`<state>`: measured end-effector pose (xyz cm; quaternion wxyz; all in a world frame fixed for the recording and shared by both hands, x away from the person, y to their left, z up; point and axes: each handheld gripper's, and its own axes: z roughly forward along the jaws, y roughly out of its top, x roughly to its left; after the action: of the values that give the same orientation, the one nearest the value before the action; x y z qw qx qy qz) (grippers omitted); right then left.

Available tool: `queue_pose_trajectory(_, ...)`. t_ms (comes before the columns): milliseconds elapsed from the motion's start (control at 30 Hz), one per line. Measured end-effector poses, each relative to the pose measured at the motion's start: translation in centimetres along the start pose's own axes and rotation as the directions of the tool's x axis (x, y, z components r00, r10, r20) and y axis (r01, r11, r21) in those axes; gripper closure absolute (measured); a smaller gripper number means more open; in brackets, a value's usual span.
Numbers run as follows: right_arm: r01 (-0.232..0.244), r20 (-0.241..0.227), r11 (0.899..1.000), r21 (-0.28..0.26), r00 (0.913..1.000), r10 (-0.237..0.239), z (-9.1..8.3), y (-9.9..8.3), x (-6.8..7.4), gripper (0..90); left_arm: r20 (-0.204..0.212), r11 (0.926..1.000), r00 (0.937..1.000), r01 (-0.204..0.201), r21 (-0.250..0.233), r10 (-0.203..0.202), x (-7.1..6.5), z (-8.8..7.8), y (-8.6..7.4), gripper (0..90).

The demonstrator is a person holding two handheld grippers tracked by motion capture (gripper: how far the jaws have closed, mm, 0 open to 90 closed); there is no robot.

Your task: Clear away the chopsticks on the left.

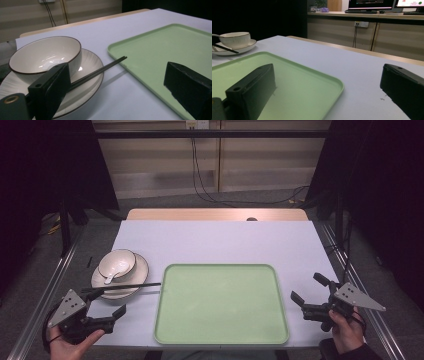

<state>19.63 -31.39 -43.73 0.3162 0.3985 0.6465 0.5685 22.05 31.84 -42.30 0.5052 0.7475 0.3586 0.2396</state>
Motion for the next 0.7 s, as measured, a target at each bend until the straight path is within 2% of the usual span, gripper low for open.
queue_pose_trajectory(33,0.002,-0.003,1.0,0.002,1.0,-0.002,0.0,0.0,0.0,0.0,-0.012,1.0,0.9999,0.0,0.009,0.001,0.6,0.1,0.1,7.3)
queue_pose_trajectory(67,0.002,-0.003,1.0,0.002,1.0,-0.002,0.0,0.0,0.0,0.0,-0.012,1.0,0.9999,0.0,0.009,0.001,0.6,0.1,0.1,7.2)
queue_pose_trajectory(100,0.004,-0.003,1.0,0.001,1.0,-0.004,-0.1,0.0,0.0,0.0,0.008,1.0,1.0,0.005,0.004,-0.005,1.3,0.2,0.1,7.4)
queue_pose_trajectory(200,-0.004,-0.006,1.0,0.0,1.0,0.004,0.0,0.0,0.1,0.0,0.023,0.9998,0.9997,0.001,0.02,-0.002,2.6,0.5,0.1,7.5)
queue_pose_trajectory(267,0.007,-0.008,1.0,0.01,0.9999,-0.007,0.0,0.0,0.0,0.0,0.008,0.9988,1.0,-0.005,0.049,0.005,3.4,0.7,0.1,7.5)
queue_pose_trajectory(300,0.014,-0.006,1.0,0.012,0.9999,-0.014,0.1,-0.1,0.0,0.0,0.008,0.9988,1.0,-0.005,0.049,0.005,3.4,0.7,0.1,7.2)
queue_pose_trajectory(333,0.015,-0.01,1.0,0.014,0.9998,-0.014,0.1,-0.1,0.0,0.0,-0.005,0.998,0.999,0.044,0.046,-0.044,4.3,0.9,0.1,5.1)
queue_pose_trajectory(367,0.01,-0.01,1.0,0.022,0.9999,-0.01,0.1,-0.1,0.1,0.0,0.006,0.9974,0.9992,0.039,0.061,-0.039,4.7,1.0,0.1,4.7)
queue_pose_trajectory(433,0.009,-0.01,1.0,0.025,0.9999,-0.009,0.1,-0.1,0.2,0.0,-0.006,0.9966,0.9999,0.009,0.081,-0.009,5.4,1.1,0.2,7.9)
queue_pose_trajectory(467,0.009,-0.013,1.0,0.025,0.9999,-0.009,0.1,-0.1,0.2,0.0,0.003,0.9955,1.0,-0.004,0.094,0.003,5.8,1.2,0.3,7.1)
queue_pose_trajectory(533,0.008,-0.011,1.0,0.022,0.9999,-0.008,0.1,-0.1,0.2,0.0,0.021,0.9925,0.9994,-0.031,0.118,0.028,6.4,1.4,0.3,11.4)
queue_pose_trajectory(633,0.011,-0.012,1.0,0.021,0.9999,-0.011,0.2,-0.1,0.2,0.0,0.074,0.985,0.9969,-0.04,0.168,0.027,7.1,1.9,0.3,14.9)
queue_pose_trajectory(667,0.011,-0.017,1.0,0.024,0.9998,-0.011,0.1,-0.1,0.2,0.0,0.074,0.985,0.9969,-0.04,0.168,0.027,7.1,1.9,0.3,16.1)
queue_pose_trajectory(700,0.014,-0.013,1.0,0.018,0.9998,-0.014,0.2,-0.1,0.1,0.0,0.082,0.9816,0.9961,-0.048,0.185,0.033,7.4,2.0,0.3,18.8)
